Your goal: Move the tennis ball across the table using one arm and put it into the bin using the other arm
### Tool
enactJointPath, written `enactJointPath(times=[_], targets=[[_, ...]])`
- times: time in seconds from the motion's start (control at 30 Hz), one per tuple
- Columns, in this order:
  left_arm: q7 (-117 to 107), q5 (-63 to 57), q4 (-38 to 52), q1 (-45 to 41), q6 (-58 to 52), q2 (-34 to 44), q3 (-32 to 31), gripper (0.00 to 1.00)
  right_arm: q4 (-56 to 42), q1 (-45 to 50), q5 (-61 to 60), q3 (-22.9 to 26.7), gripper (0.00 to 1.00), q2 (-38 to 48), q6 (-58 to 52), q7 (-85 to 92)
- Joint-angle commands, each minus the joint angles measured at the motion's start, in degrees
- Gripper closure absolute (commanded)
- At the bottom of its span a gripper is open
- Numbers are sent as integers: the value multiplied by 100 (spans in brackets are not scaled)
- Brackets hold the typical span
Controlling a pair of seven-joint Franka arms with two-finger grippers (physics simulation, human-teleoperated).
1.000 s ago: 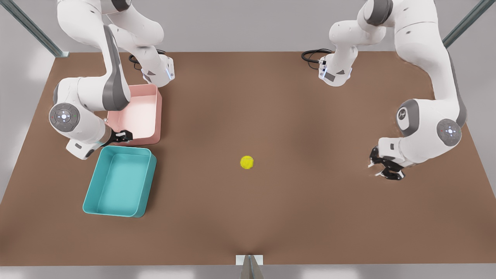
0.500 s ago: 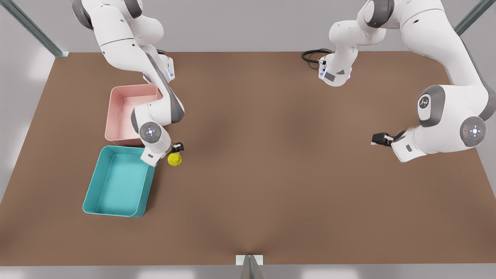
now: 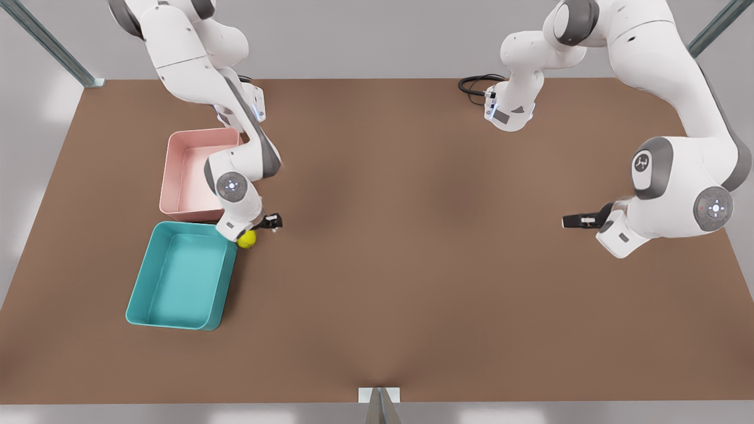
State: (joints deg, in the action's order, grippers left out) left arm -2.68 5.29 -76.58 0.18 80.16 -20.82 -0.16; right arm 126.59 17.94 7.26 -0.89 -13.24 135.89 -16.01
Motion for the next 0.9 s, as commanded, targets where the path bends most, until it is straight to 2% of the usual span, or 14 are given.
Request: enactJointPath(times=[0.0, 0.2, 0.87], targets=[[-1305, 7, 2, -1, -1, -1, -1, 0, 305, -10, -5, 80, 0, 137, 701, -579], [-1314, 16, 2, -9, -1, -1, -37, 0, 727, -19, 12, 265, 0, 208, 1089, -579], [-1314, 7, 11, -27, -1, -1, -45, 0, 885, -27, 12, 458, 0, 23, 1185, -579]])
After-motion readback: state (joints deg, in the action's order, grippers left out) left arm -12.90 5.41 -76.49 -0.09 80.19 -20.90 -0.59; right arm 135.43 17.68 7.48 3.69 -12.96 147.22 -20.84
